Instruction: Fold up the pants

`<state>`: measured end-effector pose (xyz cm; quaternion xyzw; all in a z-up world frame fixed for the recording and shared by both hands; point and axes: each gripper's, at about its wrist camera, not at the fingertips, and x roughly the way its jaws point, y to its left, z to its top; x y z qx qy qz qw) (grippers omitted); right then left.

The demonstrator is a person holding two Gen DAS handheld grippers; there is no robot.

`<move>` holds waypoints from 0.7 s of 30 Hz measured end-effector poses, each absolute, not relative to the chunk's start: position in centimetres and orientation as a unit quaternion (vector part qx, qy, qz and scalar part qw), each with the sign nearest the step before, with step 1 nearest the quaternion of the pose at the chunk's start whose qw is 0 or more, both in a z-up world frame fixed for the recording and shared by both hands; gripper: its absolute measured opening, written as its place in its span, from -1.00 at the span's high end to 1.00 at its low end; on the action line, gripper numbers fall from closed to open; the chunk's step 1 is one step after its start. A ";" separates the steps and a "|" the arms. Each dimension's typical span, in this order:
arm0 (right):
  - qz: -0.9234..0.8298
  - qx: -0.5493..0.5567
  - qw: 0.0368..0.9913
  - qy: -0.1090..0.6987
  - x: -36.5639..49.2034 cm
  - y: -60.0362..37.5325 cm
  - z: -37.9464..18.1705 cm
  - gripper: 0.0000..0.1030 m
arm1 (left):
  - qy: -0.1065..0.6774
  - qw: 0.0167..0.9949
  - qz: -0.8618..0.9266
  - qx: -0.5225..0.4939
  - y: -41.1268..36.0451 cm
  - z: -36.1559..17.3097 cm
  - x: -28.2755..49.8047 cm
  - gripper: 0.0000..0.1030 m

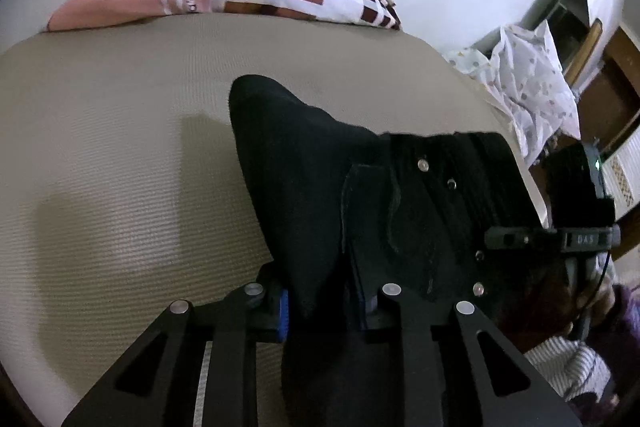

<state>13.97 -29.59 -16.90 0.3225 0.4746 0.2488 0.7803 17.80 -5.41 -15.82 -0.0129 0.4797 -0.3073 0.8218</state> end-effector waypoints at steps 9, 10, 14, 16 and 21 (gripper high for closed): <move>0.271 0.324 0.775 0.470 15.4 -26.4 -16.2 0.38 | 0.455 0.846 -0.278 0.014 -4.0 -14.1 17.5 0.54; 0.273 0.324 0.775 0.470 15.5 -26.2 -16.2 0.38 | 0.453 0.848 -0.275 0.015 -3.8 -14.0 17.5 0.54; 0.281 0.319 0.775 0.468 16.1 -25.1 -15.9 0.38 | 0.447 0.855 -0.265 0.016 -2.7 -13.6 17.5 0.54; 0.285 0.316 0.774 0.469 16.3 -24.5 -15.9 0.38 | 0.444 0.858 -0.259 0.018 -2.2 -13.4 17.6 0.54; 0.293 0.309 0.774 0.469 16.7 -23.3 -15.7 0.38 | 0.438 0.864 -0.247 0.021 -0.9 -13.1 17.8 0.54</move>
